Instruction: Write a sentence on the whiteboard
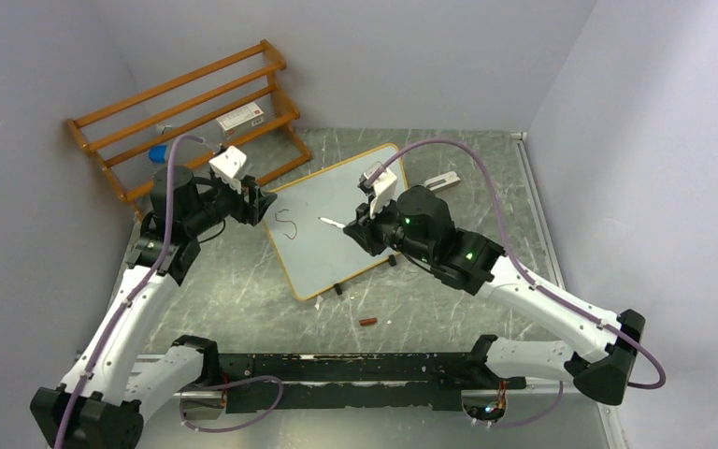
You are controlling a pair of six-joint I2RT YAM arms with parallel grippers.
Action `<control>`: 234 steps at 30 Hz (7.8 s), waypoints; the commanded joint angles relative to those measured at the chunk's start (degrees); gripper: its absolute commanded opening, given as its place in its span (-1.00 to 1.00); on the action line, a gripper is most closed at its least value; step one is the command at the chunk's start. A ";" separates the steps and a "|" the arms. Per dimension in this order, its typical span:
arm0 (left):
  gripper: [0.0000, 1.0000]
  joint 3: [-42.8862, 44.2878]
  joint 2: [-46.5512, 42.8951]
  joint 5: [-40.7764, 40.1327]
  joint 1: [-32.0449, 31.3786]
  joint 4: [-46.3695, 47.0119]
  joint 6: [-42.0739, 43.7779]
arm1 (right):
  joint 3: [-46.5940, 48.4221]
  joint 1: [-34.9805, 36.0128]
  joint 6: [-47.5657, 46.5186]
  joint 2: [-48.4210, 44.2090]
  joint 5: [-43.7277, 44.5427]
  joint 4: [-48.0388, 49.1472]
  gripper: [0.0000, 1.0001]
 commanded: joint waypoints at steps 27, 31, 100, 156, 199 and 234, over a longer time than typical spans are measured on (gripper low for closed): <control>-0.48 -9.47 15.85 40.55 17.56 24.67 -27.11 | -4.11 12.49 -5.15 2.98 20.75 14.13 -1.00; -0.73 -9.18 17.00 40.86 17.71 23.50 -25.60 | -3.84 15.00 -6.21 4.42 24.60 14.55 -1.00; -0.90 -7.58 17.53 38.34 19.49 16.90 -18.97 | 10.42 21.91 -4.28 24.05 41.61 7.51 -1.00; -0.90 -7.66 18.11 38.33 19.49 17.24 -19.45 | 10.26 22.38 1.03 25.03 39.18 -1.82 -1.00; -0.90 -7.51 18.52 38.48 19.53 16.95 -19.41 | 9.33 21.46 -1.25 24.89 41.85 4.92 -1.00; -0.90 -7.60 18.70 38.78 19.50 17.13 -19.64 | 8.73 20.14 -1.40 25.16 44.03 7.21 -1.00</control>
